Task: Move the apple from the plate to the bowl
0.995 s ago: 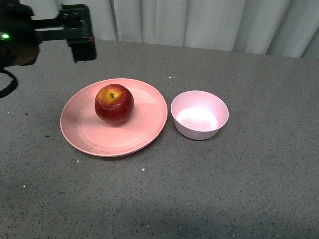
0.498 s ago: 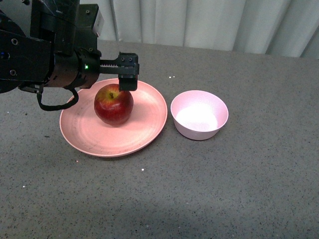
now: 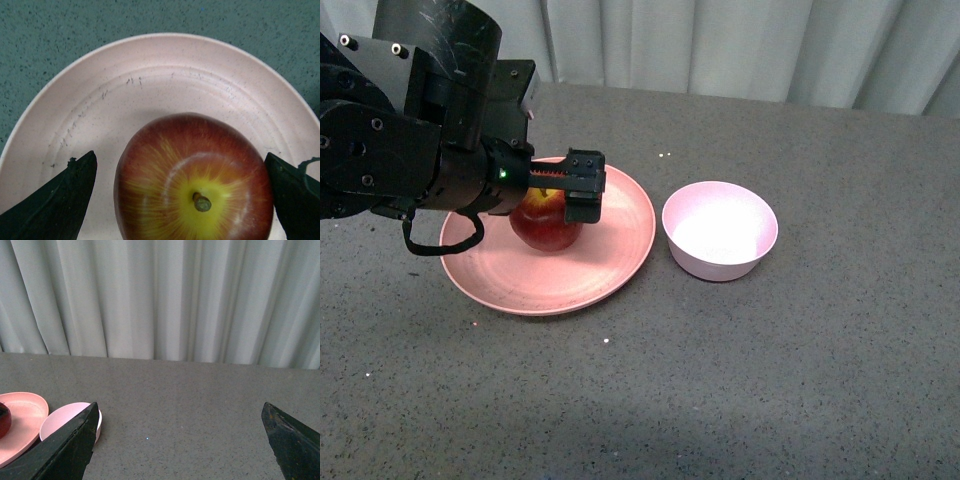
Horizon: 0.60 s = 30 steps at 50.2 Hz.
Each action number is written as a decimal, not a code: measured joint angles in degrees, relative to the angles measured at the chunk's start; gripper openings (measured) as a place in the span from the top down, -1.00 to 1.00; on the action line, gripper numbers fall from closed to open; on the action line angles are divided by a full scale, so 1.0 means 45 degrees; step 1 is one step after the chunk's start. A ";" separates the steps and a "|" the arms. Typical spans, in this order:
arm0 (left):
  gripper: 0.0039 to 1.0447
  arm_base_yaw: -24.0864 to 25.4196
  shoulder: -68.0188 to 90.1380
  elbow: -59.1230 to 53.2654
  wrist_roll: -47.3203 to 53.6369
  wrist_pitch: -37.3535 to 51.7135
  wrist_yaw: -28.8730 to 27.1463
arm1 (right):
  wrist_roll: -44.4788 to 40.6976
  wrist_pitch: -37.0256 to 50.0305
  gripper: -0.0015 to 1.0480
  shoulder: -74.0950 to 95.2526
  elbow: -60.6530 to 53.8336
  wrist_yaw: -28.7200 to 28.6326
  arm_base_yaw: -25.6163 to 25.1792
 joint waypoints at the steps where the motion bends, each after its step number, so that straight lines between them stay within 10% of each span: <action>1: -0.88 0.0005 0.0053 0.0000 -0.0019 -0.0015 0.0029 | 0.0005 0.0000 -0.82 0.0000 0.0000 0.0000 0.0000; 30: -0.48 -0.0457 -0.0466 0.0146 -0.0005 -0.0209 0.0447 | 0.0005 0.0000 -0.82 0.0000 0.0000 0.0000 0.0000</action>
